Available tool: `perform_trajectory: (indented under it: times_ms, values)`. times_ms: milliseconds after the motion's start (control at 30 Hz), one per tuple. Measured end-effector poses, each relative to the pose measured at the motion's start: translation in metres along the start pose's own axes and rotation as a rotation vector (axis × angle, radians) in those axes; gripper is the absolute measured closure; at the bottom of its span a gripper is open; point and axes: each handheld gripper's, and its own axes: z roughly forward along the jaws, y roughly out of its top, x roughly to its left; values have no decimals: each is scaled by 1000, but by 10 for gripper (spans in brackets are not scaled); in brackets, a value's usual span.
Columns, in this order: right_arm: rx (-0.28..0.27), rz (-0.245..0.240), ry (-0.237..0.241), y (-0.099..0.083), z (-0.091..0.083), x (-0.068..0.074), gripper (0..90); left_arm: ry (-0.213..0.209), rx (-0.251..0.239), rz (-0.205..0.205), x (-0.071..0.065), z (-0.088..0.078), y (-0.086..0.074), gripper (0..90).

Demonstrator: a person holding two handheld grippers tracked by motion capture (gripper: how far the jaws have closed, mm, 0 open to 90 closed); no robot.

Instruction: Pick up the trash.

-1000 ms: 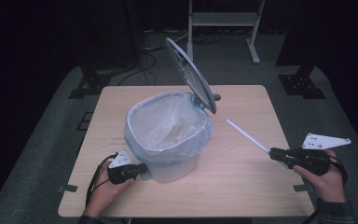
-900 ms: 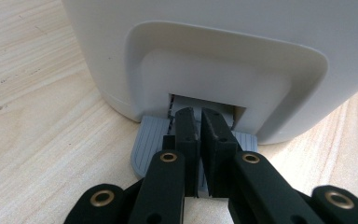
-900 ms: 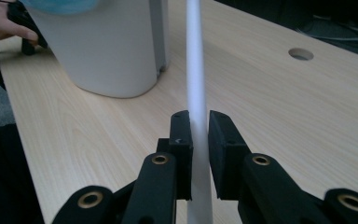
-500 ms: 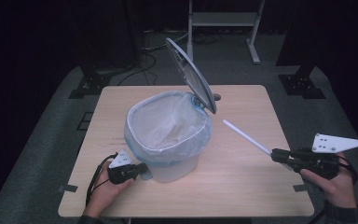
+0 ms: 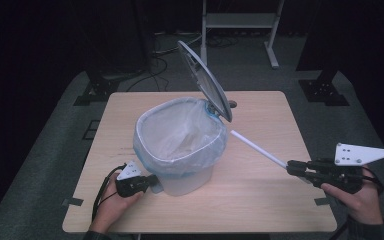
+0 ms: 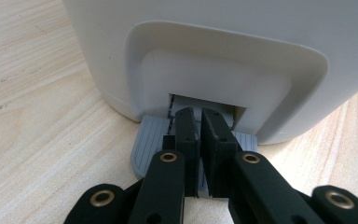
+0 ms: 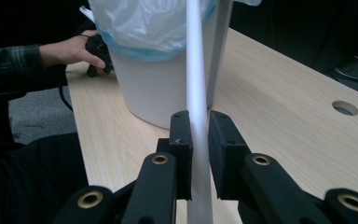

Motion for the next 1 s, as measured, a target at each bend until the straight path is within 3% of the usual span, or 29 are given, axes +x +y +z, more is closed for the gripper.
perform_trajectory:
  times_ms: [333,1000]
  values:
    - [-27,-26,62,19,6,7,792,0,0,-1,0,0,0,856]
    - [-88,-65,149,68,41,13,793,-3,-1,-6,0,0,0,851]
